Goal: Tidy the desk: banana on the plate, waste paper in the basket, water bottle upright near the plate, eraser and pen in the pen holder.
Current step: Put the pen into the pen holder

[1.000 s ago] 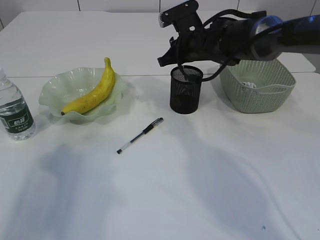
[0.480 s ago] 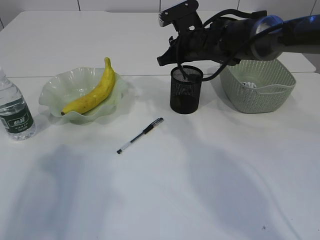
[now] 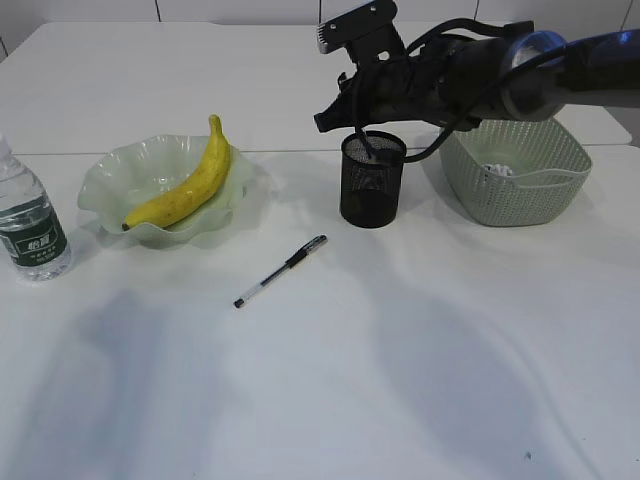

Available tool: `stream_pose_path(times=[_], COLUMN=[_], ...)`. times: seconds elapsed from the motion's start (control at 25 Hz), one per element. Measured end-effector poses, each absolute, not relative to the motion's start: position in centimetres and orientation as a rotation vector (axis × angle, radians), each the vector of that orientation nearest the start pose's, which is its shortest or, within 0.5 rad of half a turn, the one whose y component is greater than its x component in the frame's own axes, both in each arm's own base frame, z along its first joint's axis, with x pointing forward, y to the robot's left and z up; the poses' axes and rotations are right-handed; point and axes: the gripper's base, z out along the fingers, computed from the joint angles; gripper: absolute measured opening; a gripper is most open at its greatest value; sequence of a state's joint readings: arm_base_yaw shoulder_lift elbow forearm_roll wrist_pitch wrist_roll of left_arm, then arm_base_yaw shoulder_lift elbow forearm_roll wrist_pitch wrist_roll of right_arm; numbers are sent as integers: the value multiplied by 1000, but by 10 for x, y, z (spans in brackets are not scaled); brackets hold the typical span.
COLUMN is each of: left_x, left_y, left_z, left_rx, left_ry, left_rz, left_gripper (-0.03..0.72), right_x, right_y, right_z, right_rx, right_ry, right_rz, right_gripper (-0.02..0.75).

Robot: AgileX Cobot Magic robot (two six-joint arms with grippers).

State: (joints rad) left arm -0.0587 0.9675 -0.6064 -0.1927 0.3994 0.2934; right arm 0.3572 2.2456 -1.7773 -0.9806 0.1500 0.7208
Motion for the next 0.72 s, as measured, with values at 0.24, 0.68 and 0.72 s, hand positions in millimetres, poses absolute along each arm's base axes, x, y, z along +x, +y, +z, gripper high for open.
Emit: stream_pose_path(times=[0.24,0.68,0.72], left_x=[189,189,189], left_y=[-18,-18,-18], left_z=[274,274,274], left_rx=[235,236,236], left_ry=[2226,2228,2228], left_rz=[-53,-53,-53], left_gripper=[538,538,538], right_x=[499,499,499], right_y=[173,173,173], right_z=[206,206,206], right_rx=[-535,-528,-530], right_ry=[1966,1968,1967], right_rz=[-73,-70,-72], right_gripper=[120,157,169])
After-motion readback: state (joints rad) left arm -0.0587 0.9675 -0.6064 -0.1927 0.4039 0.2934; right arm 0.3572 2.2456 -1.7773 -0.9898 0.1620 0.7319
